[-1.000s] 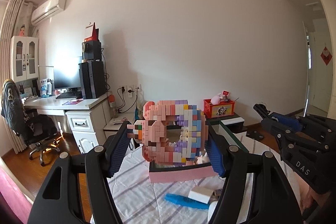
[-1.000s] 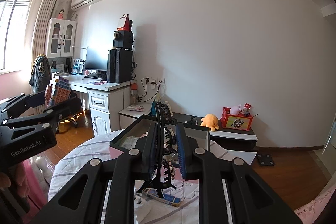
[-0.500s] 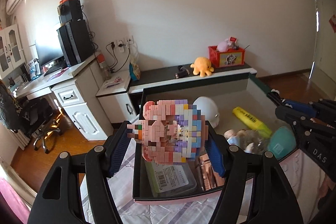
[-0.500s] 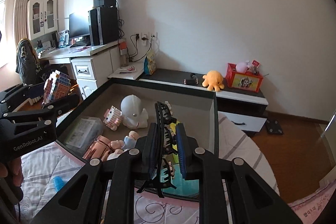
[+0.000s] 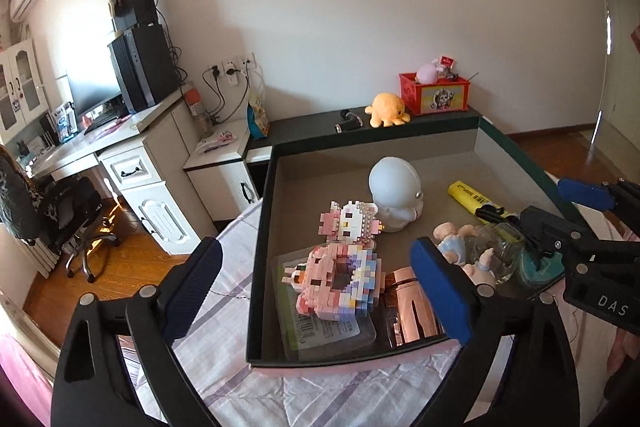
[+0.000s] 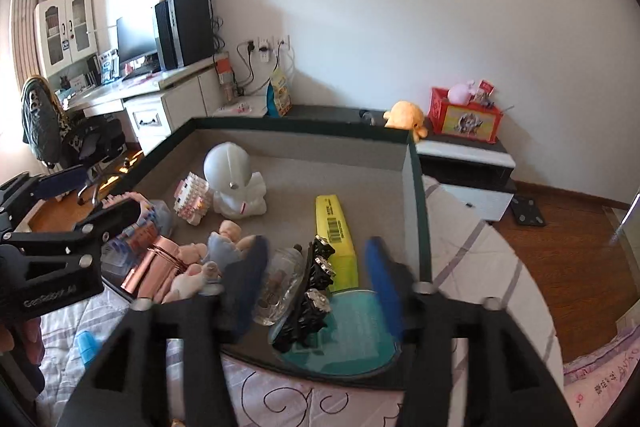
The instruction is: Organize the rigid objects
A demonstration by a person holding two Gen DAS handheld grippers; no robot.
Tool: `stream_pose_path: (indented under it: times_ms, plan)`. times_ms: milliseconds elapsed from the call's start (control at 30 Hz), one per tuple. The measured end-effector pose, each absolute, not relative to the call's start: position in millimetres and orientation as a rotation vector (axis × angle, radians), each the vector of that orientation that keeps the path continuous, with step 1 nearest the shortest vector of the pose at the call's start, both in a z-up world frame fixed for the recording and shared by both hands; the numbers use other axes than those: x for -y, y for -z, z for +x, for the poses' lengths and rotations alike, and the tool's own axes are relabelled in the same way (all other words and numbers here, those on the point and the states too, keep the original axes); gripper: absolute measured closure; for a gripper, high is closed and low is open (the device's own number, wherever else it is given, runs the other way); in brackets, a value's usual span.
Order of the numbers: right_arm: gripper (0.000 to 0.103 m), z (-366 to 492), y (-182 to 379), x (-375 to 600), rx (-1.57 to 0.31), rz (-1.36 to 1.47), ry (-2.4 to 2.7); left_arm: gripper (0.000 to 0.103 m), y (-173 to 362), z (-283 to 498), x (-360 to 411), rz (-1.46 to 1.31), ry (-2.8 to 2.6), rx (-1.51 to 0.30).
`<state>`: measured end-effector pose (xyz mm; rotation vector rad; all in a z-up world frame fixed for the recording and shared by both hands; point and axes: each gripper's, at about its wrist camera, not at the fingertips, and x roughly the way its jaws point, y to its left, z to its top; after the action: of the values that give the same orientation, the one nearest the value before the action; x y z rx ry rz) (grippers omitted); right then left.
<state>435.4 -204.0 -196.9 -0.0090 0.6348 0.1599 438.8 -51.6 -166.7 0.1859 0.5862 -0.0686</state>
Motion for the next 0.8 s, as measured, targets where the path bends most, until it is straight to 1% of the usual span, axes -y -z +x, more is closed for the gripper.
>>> stream_pose_path:
  times_ms: [33,67,100,133,233,267,300,433,567,800]
  plan:
    - [0.033,429.5,192.4,203.3,-0.625,-0.005,-0.159,0.004,160.7,429.9,50.0,0.179,0.077,-0.569]
    - [0.028,421.7,186.6,203.6,-0.613,0.002,-0.154,0.003,154.2,420.5,46.9,0.171,0.08,-0.555]
    - [0.019,413.3,180.2,203.1,-0.603,0.008,-0.143,0.002,146.9,408.0,44.6,0.162,0.074,-0.534]
    - [0.019,403.1,172.6,201.5,-0.586,0.013,-0.138,0.0,138.9,393.8,42.0,0.152,0.071,-0.507]
    - [0.017,358.9,147.2,198.7,-0.497,0.022,-0.131,0.0,115.4,351.3,31.9,0.115,0.066,-0.423]
    - [0.011,346.8,140.4,198.3,-0.474,0.028,-0.132,0.0,106.5,333.9,26.6,0.098,0.064,-0.393]
    - [0.0,331.5,133.1,196.9,-0.448,0.033,-0.137,0.0,100.8,317.0,23.9,0.083,0.061,-0.362]
    - [0.0,276.7,110.5,186.3,-0.376,0.04,-0.19,0.0,82.6,259.9,13.6,0.053,0.035,-0.285]
    - [0.0,224.2,96.6,173.2,-0.293,0.002,-0.139,0.0,68.3,208.2,7.0,0.043,0.018,-0.237]
    - [0.0,159.4,80.3,158.6,-0.216,0.008,-0.158,0.0,50.0,145.6,1.2,0.035,0.028,-0.156]
